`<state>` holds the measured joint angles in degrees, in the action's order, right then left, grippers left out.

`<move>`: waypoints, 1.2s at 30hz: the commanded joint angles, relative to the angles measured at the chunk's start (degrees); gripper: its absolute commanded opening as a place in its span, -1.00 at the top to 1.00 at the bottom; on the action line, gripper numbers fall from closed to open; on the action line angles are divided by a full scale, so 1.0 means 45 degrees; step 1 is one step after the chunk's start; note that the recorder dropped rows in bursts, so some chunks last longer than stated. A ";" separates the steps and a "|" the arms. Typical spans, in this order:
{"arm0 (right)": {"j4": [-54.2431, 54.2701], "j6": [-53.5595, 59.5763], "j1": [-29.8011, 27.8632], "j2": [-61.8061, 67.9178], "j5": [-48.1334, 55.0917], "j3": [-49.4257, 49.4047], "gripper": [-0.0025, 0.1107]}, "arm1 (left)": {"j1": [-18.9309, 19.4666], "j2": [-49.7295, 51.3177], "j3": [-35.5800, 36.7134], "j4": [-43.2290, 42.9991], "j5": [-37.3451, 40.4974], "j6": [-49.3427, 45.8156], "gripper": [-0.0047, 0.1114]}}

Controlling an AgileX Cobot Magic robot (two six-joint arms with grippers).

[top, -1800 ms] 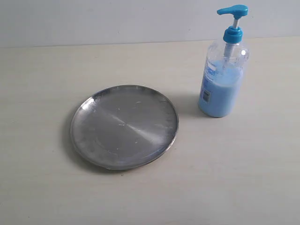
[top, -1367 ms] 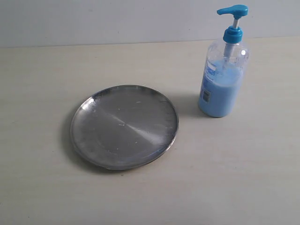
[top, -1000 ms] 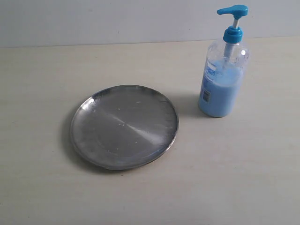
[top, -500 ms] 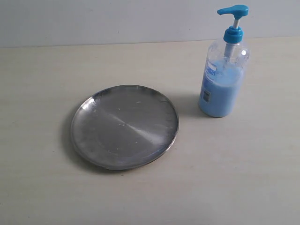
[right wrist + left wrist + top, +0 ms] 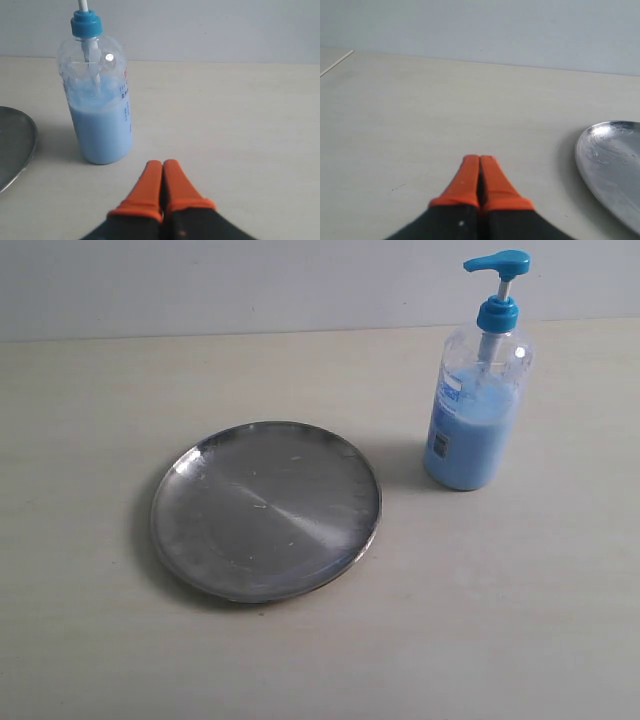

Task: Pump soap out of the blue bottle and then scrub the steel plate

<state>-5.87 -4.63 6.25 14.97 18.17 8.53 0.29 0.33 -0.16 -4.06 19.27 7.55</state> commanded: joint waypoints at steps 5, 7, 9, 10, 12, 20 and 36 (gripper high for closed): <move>-0.0050 -0.0015 -0.0071 0.2551 -0.0344 0.1787 0.96 | -0.0087 -0.0073 0.0036 -0.0037 -0.0102 -0.0027 0.92; -0.0046 -0.0015 -0.0071 0.3230 -0.0360 0.2313 0.96 | -0.0087 -0.0073 0.0036 -0.0037 -0.0102 -0.0027 0.92; -0.0046 -0.0015 -0.0071 0.4179 -0.0341 0.3062 0.96 | -0.0087 -0.0073 0.0036 -0.0037 -0.0102 -0.0027 0.92; -0.0046 -0.0015 -0.0071 0.4427 -0.0341 0.3284 0.96 | -0.0087 -0.0073 0.0036 -0.0037 -0.0102 -0.0027 0.92; -0.0046 -0.0015 -0.0071 0.5096 -0.0341 0.3966 0.96 | -0.0087 -0.0073 0.0036 -0.0037 -0.0102 -0.0027 0.92; -0.0046 -0.0015 -0.0071 0.7357 -0.0341 0.6484 0.96 | -0.0087 -0.0073 0.0036 -0.0037 -0.0102 -0.0027 0.92; -0.0046 -0.0015 -0.0071 0.8975 -0.0660 0.8461 0.96 | -0.0087 -0.0073 0.0036 -0.0037 -0.0102 0.0000 0.92</move>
<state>-5.87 -4.63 6.25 55.28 16.04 46.04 0.29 0.33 -0.16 -4.06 19.27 7.55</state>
